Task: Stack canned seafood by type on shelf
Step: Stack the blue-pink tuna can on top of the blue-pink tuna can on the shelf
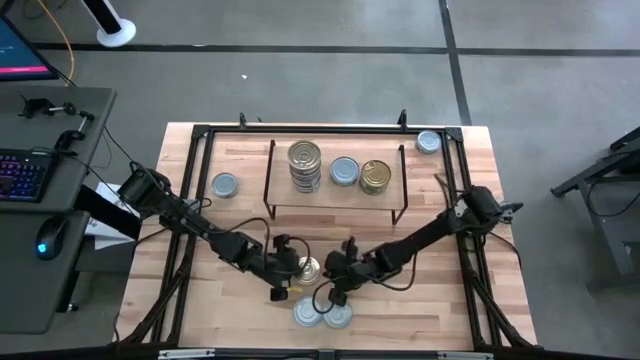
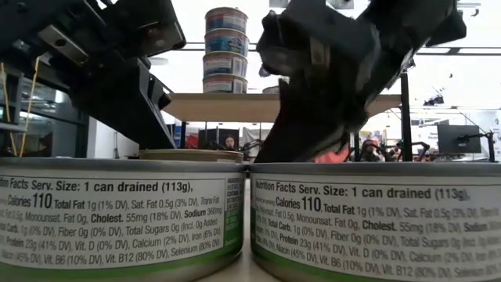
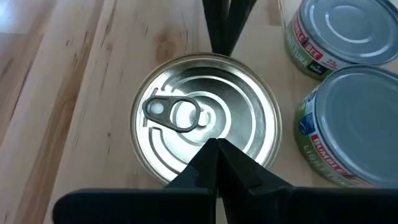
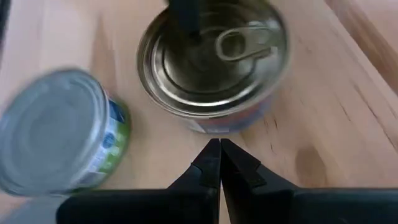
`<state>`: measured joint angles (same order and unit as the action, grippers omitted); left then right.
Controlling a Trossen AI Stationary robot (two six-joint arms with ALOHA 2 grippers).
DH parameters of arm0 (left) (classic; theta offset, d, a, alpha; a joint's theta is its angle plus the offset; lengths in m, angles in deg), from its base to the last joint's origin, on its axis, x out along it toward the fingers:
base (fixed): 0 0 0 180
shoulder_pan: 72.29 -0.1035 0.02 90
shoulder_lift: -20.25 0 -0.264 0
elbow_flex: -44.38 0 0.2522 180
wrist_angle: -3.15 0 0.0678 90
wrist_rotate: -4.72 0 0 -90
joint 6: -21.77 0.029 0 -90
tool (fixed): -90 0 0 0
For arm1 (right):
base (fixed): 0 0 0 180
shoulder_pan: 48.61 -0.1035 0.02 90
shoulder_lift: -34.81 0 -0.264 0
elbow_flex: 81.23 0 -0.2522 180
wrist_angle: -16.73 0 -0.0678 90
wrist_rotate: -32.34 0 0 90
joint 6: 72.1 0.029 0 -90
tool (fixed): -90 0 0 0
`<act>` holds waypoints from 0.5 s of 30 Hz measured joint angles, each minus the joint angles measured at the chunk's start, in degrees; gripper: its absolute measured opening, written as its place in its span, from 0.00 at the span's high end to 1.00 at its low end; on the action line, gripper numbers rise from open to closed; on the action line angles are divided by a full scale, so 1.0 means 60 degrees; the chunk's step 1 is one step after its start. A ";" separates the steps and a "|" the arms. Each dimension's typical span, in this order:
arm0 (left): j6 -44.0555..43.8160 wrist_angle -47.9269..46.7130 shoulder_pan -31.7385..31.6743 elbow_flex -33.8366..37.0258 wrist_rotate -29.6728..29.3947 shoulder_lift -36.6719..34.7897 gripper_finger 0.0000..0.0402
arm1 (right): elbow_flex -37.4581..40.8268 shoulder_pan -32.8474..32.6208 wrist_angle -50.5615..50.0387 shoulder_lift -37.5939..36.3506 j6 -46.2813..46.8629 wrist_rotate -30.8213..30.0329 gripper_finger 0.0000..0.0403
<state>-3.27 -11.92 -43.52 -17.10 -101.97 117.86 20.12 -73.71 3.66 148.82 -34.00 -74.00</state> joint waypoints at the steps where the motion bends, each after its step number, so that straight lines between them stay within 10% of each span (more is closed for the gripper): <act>1: -0.0027 0.0003 0.0001 0.0000 0.0016 0.0012 1.00 | 0.0000 0.0000 0.0188 0.0132 -0.0547 -0.0016 1.00; 8: -0.0029 -0.0004 0.0007 0.0000 0.0025 0.0025 1.00 | 0.0001 0.0062 0.0573 0.0382 -0.4933 0.0066 1.00; 15: 0.0120 -0.0072 0.0011 0.0004 0.0041 0.0014 1.00 | 0.0004 0.0506 0.0632 0.0384 -0.5103 0.0062 1.00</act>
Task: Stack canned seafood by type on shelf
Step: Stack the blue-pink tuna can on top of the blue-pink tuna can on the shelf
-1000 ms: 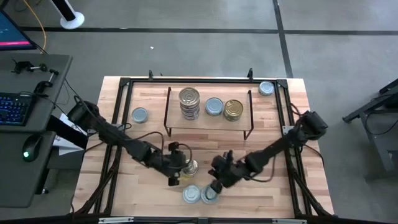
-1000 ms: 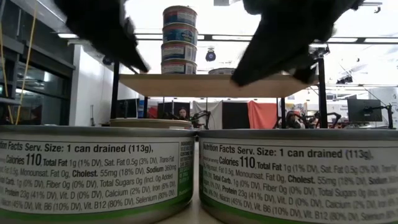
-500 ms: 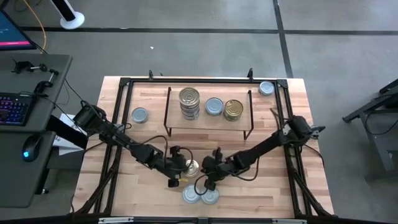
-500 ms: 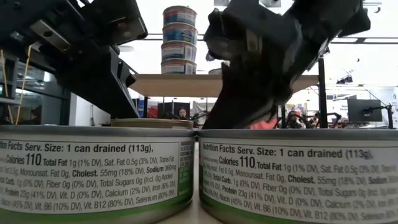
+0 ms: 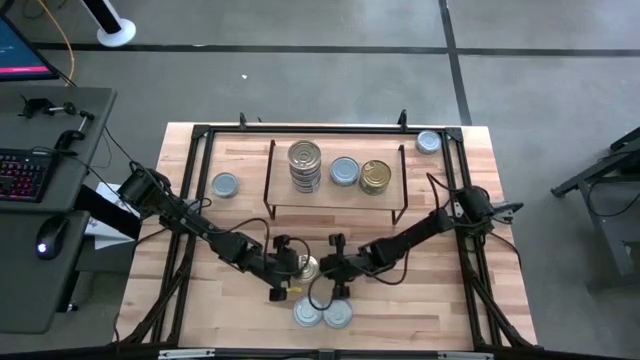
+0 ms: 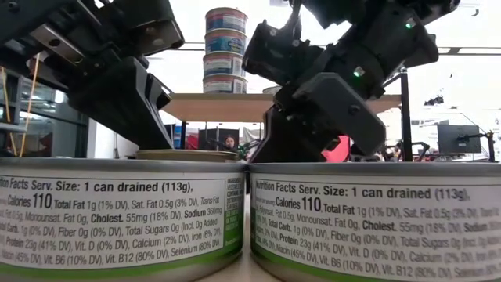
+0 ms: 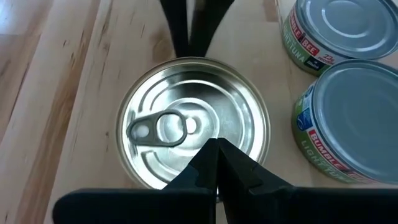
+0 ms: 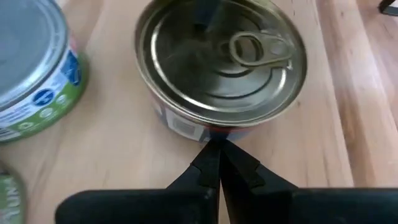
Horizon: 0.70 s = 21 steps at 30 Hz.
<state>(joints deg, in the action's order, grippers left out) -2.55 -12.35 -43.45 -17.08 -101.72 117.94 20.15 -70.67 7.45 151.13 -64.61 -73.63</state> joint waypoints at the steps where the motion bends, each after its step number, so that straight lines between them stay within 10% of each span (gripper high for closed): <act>1: 0.0003 -0.0020 0.0000 0.0000 0.0014 0.0000 1.00 | -0.0003 0.0019 0.0025 0.0000 -0.0009 -0.0015 1.00; 21: 0.0900 -0.0009 0.0259 0.0000 0.0456 0.0015 1.00 | -0.1764 -0.0227 -0.0740 -0.0105 -0.1076 -0.0182 1.00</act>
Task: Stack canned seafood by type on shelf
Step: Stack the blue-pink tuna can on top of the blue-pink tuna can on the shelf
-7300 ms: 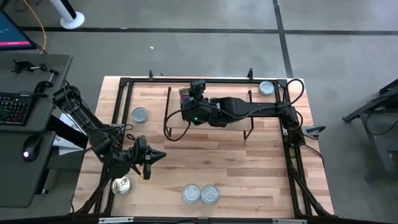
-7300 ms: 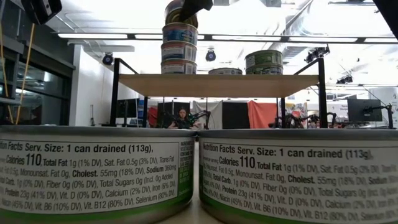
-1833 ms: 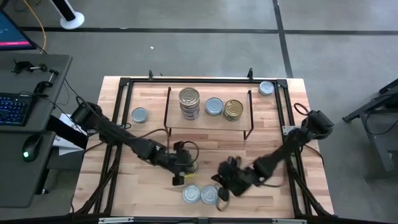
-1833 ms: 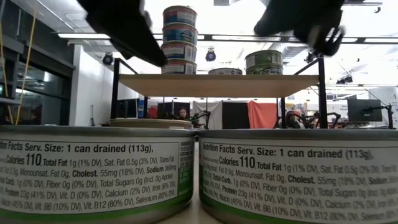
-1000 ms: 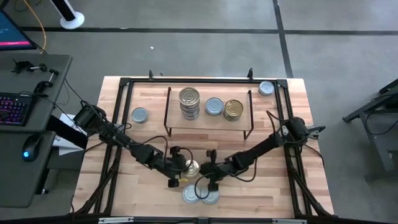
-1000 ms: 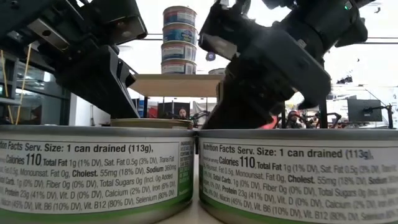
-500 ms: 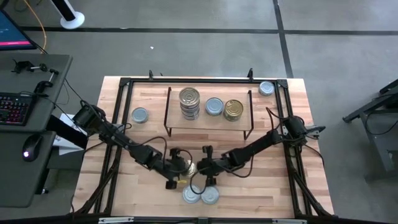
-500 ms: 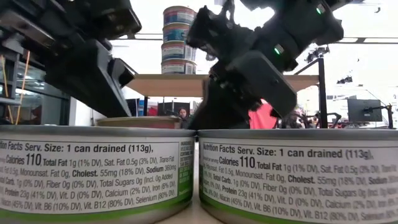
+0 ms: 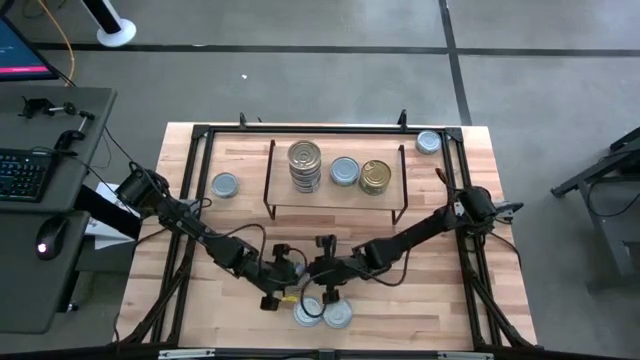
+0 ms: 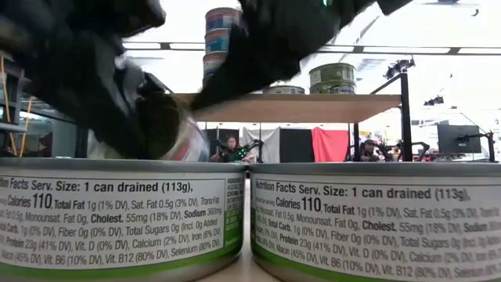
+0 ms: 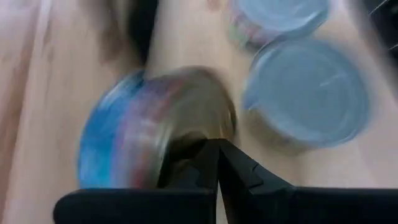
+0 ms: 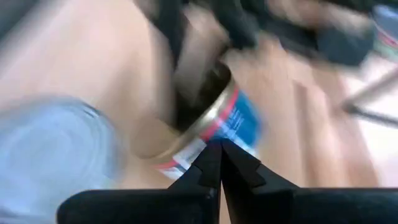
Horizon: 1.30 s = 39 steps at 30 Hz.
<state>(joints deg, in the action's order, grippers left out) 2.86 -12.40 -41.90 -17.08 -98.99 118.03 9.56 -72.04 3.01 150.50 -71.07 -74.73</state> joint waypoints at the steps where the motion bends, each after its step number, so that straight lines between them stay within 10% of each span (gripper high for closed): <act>1: 0.0032 -0.0092 0.0022 0.0030 -0.0244 0.0023 1.00 | -0.0098 -0.0051 0.0108 -0.0017 0.0002 0.0273 1.00; 19: -0.1328 -0.2862 0.0500 -0.0062 -0.0532 -0.1614 1.00 | -0.2245 -0.0818 -0.3659 0.0017 -0.0351 -0.0608 1.00; 25: -0.3229 -0.1621 0.0931 0.1413 -0.1970 -0.2978 1.00 | -0.1550 -0.0837 -0.5985 -0.0997 0.2101 -0.1071 1.00; 33: -0.5792 -0.0406 0.2340 0.2893 -0.2813 -0.3472 1.00 | 0.0873 -0.1835 -0.2700 -0.2982 0.7388 -0.2369 1.00; 39: -0.6485 -0.0436 0.2652 0.3310 -0.2846 -0.3468 1.00 | -0.0467 -0.1479 -0.2677 -0.1671 0.8351 -0.2315 1.00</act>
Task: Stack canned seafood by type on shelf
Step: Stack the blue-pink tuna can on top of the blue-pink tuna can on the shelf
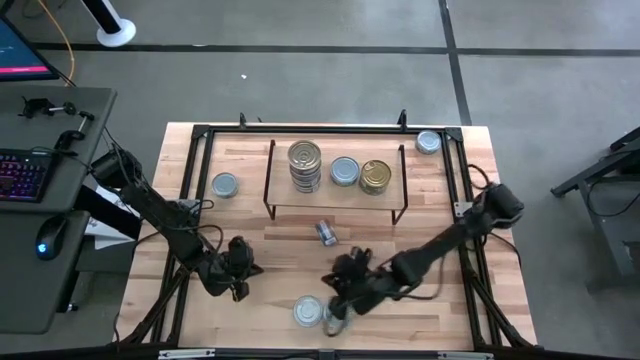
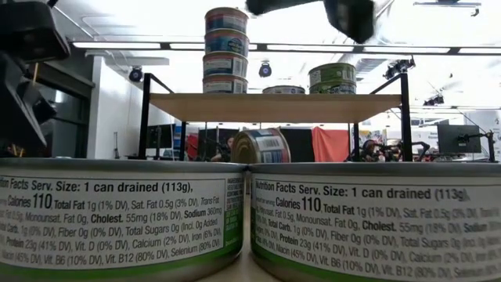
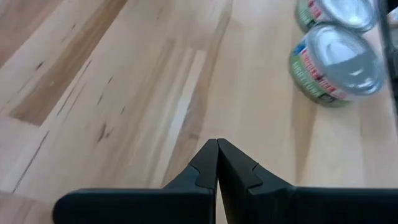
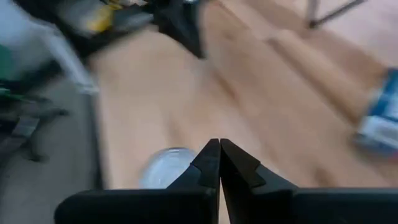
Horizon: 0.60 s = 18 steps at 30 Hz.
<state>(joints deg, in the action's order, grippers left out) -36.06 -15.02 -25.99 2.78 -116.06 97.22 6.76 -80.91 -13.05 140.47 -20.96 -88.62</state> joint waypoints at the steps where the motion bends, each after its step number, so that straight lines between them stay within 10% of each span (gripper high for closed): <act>1: 0.0055 -0.0063 0.0000 0.0024 0.0020 0.0000 1.00 | -0.0594 0.0132 -0.0986 0.0265 0.0079 -0.0014 1.00; 8: 0.1196 -0.0057 -0.0033 0.0074 0.0222 0.0000 1.00 | -0.3143 0.1092 -0.5650 0.1489 0.2575 0.0822 0.92; 18: 0.1411 0.0023 -0.0326 0.0074 0.0278 0.0000 1.00 | -0.3270 0.2662 -0.5488 0.1579 0.2741 0.3020 0.39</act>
<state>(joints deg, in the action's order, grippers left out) -27.59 -14.88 -27.95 3.22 -114.39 97.22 -12.86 -64.94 -45.99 149.95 -4.51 -70.50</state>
